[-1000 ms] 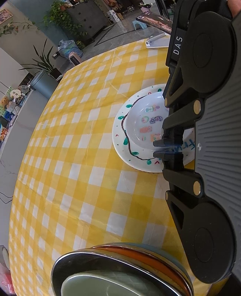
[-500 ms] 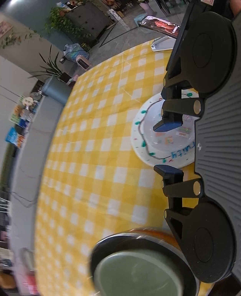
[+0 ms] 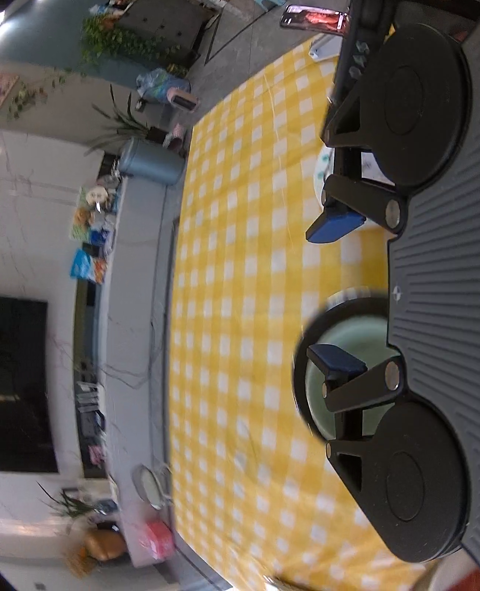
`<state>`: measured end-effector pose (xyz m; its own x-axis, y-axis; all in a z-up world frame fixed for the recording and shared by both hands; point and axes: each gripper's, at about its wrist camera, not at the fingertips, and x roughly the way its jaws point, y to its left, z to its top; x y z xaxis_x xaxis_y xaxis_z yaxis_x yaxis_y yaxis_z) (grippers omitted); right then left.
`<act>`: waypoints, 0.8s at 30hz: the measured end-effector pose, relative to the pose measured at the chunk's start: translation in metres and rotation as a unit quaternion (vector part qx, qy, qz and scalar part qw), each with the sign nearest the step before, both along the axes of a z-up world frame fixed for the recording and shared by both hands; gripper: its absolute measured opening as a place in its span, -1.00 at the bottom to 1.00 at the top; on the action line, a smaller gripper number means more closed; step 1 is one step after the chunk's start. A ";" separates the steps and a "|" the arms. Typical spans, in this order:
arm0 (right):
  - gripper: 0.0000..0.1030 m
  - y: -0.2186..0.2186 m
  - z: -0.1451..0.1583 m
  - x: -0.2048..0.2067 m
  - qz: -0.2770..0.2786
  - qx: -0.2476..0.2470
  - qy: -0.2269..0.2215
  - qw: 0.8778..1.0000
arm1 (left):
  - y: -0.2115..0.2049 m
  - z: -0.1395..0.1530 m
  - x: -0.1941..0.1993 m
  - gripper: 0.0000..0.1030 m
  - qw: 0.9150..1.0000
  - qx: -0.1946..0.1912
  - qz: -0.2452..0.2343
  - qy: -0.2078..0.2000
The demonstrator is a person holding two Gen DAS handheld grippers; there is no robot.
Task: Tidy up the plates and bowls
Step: 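Open both tools and move them to the nested bowl stack, then close both tools on the rim of the nested bowl stack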
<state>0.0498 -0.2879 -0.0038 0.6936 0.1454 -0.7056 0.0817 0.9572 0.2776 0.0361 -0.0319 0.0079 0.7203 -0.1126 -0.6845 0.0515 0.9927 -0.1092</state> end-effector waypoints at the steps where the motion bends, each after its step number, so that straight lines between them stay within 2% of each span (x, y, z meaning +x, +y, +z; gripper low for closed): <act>1: 0.70 0.005 0.003 0.000 0.004 0.002 -0.002 1.000 | 0.009 0.001 0.000 0.47 1.000 -0.004 0.011 0.008; 7: 0.70 0.041 0.013 0.005 0.044 0.031 0.020 0.998 | 0.055 -0.002 0.000 0.57 0.997 -0.021 0.060 0.037; 13: 0.65 0.088 0.006 0.014 0.097 0.030 0.055 0.993 | 0.091 -0.015 0.001 0.58 0.992 -0.042 0.105 0.065; 18: 0.64 0.112 -0.007 0.025 0.113 0.032 0.086 0.989 | 0.116 -0.034 0.005 0.58 0.983 -0.089 0.126 0.102; 20: 0.53 0.118 -0.015 0.031 0.112 0.032 0.101 0.988 | 0.124 -0.043 0.006 0.57 0.979 -0.111 0.129 0.116; 24: 0.48 0.123 -0.031 0.042 0.109 0.057 0.138 0.983 | 0.132 -0.057 0.011 0.53 0.969 -0.152 0.135 0.138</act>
<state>0.0915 -0.1654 -0.0351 0.4214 0.3581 -0.8332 -0.0357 0.9246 0.3793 0.0469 0.1006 -0.0486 0.5456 -0.1723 -0.8202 -0.2777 0.8862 -0.3709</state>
